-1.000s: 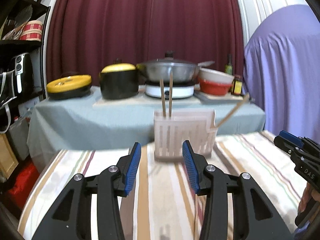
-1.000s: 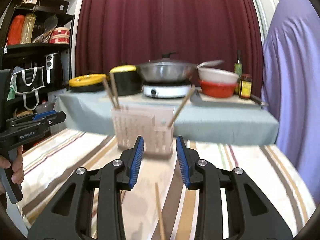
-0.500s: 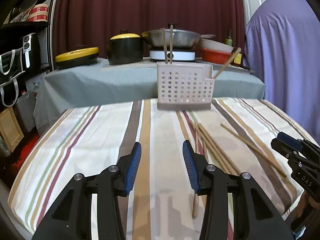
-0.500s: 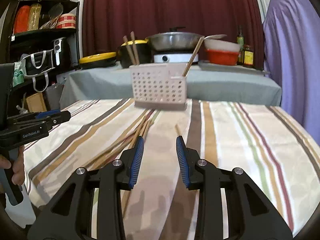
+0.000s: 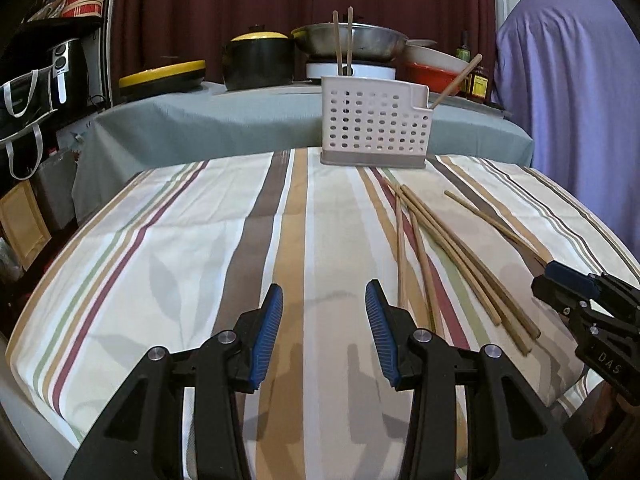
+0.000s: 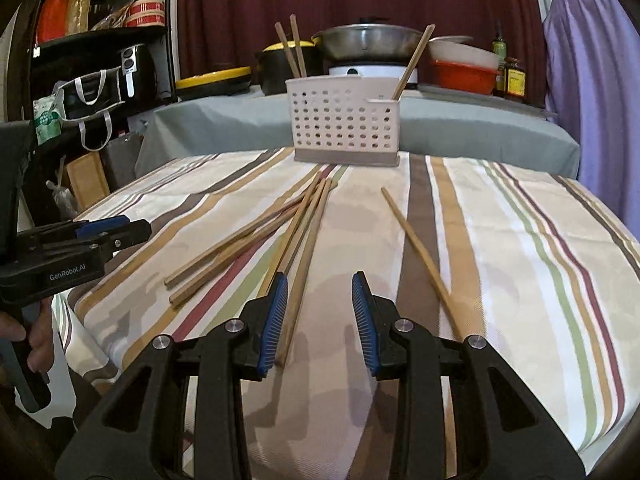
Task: Organize utensils
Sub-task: 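Move both tools back down to the remaining chopsticks, then close the right tool on a chopstick while the left tool grasps another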
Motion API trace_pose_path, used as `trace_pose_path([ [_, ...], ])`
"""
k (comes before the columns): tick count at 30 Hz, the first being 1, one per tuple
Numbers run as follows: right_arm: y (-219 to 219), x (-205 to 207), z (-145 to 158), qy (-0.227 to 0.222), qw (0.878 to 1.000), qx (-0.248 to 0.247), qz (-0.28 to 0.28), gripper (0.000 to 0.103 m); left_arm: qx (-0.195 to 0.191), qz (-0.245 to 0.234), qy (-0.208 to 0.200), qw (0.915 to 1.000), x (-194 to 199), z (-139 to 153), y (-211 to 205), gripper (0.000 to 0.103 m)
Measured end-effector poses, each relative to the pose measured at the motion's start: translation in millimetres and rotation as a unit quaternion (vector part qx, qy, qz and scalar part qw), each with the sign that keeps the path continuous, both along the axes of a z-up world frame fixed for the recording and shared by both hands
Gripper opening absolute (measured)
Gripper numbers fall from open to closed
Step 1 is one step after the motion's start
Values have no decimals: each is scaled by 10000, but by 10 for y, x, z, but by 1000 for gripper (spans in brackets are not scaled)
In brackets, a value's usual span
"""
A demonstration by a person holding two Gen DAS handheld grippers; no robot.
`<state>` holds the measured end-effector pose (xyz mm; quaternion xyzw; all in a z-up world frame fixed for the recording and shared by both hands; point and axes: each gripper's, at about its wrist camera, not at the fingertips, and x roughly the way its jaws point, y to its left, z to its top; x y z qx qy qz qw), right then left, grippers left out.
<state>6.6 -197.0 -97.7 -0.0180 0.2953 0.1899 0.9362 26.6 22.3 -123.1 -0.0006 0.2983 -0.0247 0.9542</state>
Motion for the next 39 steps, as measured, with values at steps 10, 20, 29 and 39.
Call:
trace_pose_path([
  [10, 98, 10, -168, 325, 9990, -254, 152, 20, -28, -41, 61, 10000, -33, -50, -27, 43],
  [20, -47, 39, -157, 337, 9993, -158, -7, 7, -43, -317, 200, 9993, -3, -165, -177, 43],
  [29, -156, 77, -147, 296, 9993, -134, -161, 7, -24, -554, 285, 9981, 61, -245, -299, 38],
  [39, -218, 83, -170, 316, 9992, -107, -227, 23, 4, -768, 217, 9968, 54, -248, -376, 7],
])
